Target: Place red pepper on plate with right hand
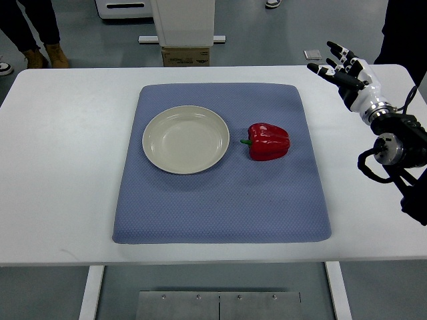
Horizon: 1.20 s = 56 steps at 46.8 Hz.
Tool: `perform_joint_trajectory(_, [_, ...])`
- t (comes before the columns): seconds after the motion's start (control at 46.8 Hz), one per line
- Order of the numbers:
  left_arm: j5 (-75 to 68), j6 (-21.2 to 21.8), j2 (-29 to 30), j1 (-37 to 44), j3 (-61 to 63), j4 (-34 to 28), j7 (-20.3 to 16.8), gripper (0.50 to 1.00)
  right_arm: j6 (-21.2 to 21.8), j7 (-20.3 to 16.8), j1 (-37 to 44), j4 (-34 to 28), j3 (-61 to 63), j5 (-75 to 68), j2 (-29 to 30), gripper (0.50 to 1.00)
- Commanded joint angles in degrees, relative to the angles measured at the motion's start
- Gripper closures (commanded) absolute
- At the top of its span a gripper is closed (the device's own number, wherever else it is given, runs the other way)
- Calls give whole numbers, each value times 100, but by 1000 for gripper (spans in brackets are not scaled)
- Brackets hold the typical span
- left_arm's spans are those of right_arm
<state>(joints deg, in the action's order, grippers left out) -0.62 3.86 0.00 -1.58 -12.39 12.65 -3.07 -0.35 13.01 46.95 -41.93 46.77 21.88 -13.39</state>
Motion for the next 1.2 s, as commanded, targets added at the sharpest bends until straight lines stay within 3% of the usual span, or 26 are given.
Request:
perform_joint_trajectory(0.0, [0,0,0,0,0,0,0,500,0,0,-10,0,-1,0,29,500])
perform_joint_trajectory(1.175, [0,0,0,0,0,0,0,500,26,9,-28,-8,-203,-9,179,500])
